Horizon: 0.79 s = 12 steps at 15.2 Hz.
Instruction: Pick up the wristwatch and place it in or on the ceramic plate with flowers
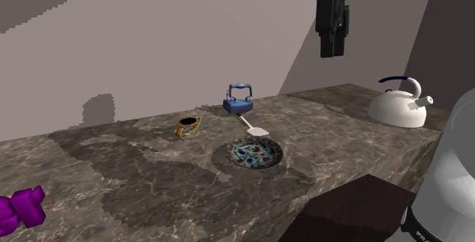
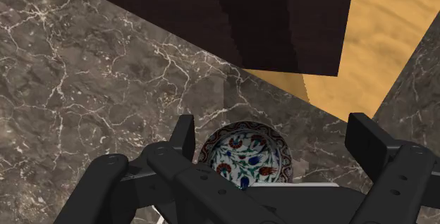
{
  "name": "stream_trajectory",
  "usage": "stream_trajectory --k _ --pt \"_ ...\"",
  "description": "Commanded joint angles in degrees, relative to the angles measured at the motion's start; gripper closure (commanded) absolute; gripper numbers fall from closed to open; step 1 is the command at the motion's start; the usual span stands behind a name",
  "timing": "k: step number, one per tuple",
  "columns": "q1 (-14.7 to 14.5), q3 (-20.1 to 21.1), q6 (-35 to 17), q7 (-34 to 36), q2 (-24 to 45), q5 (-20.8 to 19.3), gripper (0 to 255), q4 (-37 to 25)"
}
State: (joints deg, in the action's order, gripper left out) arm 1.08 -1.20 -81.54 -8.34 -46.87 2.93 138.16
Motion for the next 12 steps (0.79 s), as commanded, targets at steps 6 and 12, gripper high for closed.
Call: stream_trajectory --k 6,12 --pt "0.4 4.3 -9.2 7.4 7.3 3.1 0 0.4" --pt "1.1 8.8 -19.7 16.0 18.2 5.0 0 -1.9"
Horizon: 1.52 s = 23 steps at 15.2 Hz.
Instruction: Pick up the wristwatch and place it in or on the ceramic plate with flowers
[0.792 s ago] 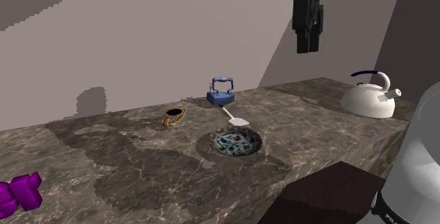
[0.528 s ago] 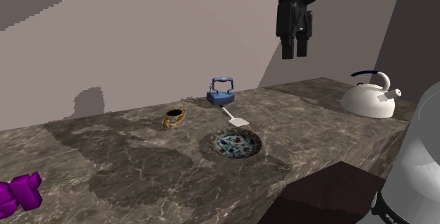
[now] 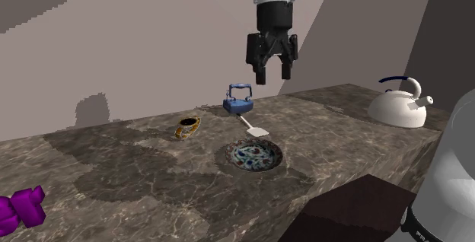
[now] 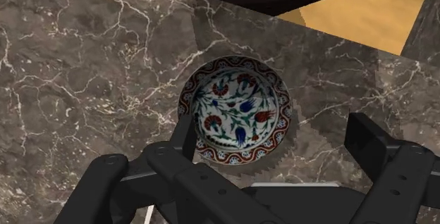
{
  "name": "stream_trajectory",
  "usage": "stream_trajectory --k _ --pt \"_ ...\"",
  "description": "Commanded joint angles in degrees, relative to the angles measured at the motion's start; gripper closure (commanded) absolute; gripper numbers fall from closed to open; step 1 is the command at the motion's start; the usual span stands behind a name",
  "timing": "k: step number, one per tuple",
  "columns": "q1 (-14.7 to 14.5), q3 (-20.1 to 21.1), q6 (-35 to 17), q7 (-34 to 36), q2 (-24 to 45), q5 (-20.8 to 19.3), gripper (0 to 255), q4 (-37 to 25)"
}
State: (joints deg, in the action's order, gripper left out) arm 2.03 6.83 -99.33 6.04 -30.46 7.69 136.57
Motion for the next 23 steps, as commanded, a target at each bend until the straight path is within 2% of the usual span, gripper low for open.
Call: stream_trajectory --k 1,6,12,17,23 --pt "0.3 1.5 -3.5 3.0 3.8 0.4 0 -1.0" --pt "1.2 4.3 -10.6 10.4 14.1 -0.3 0 -5.7" --pt "1.9 6.4 -17.0 19.6 27.2 -3.4 0 -13.8" --pt "1.6 6.4 -20.0 27.1 38.2 -7.2 0 -22.6" --pt "0.0 4.8 -20.9 34.9 51.3 -11.2 0 -35.7"
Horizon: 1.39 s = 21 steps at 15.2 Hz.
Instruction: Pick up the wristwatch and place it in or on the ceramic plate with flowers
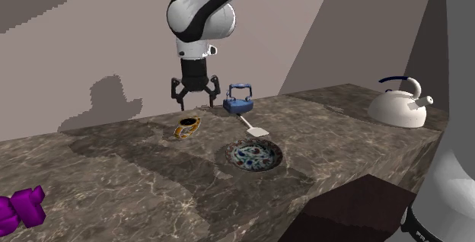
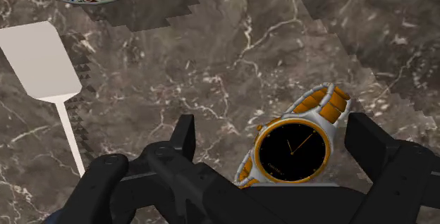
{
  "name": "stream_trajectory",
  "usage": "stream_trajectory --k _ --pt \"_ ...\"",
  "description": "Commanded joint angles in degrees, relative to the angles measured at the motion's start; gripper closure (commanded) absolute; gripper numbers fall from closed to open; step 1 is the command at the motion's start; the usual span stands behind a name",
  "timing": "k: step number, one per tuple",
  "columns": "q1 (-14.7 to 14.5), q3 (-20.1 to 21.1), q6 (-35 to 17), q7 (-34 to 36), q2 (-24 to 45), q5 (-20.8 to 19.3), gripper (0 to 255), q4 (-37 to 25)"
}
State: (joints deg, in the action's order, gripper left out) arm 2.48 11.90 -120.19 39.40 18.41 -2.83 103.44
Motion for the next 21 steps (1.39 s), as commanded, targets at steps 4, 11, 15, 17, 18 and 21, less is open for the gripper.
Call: stream_trajectory --k 4,11,15,17,18,21 --pt "-1.7 -2.1 1.0 5.6 11.5 -2.5 0 -13.3" --pt "-2.3 -3.0 -1.2 7.2 16.7 -3.3 0 -16.6" --pt "-2.3 -3.1 -2.7 7.3 17.7 -3.5 0 -16.1" --pt "-2.3 -3.1 -2.7 7.3 17.7 -3.5 0 -16.1" --pt "-2.3 -3.1 -2.7 7.3 17.7 -3.5 0 -16.1" --pt "-2.3 -3.1 -2.7 7.3 17.7 -3.5 0 -16.1"
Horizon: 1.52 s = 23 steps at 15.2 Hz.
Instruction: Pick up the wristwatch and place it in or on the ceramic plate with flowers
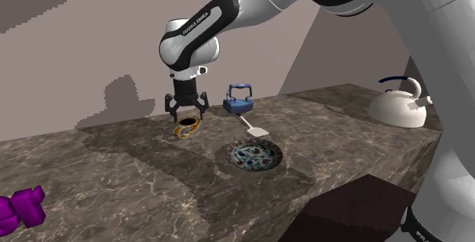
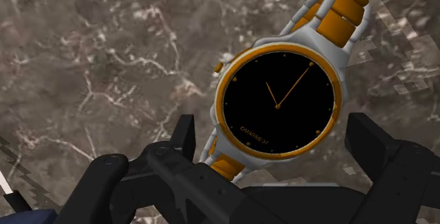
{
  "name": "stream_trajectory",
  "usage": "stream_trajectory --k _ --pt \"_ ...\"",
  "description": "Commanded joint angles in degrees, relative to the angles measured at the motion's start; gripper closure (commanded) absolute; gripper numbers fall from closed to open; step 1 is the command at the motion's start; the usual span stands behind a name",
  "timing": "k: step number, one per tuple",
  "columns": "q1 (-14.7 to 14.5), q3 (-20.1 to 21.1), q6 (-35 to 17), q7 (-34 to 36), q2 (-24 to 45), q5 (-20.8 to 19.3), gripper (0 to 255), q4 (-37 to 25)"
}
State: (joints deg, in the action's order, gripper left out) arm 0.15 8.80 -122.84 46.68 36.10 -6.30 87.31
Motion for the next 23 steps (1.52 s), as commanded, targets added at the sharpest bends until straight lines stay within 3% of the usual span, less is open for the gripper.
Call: stream_trajectory --k 1,10,23 --pt "0.0 0.0 0.0 0.0 0.0 0.0 255 0.0" --pt "0.0 0.0 0.0 0.0 0.0 0.0 255 0.0" --pt "0.2 0.5 7.7 -0.5 -4.2 0.8 255 -3.6"
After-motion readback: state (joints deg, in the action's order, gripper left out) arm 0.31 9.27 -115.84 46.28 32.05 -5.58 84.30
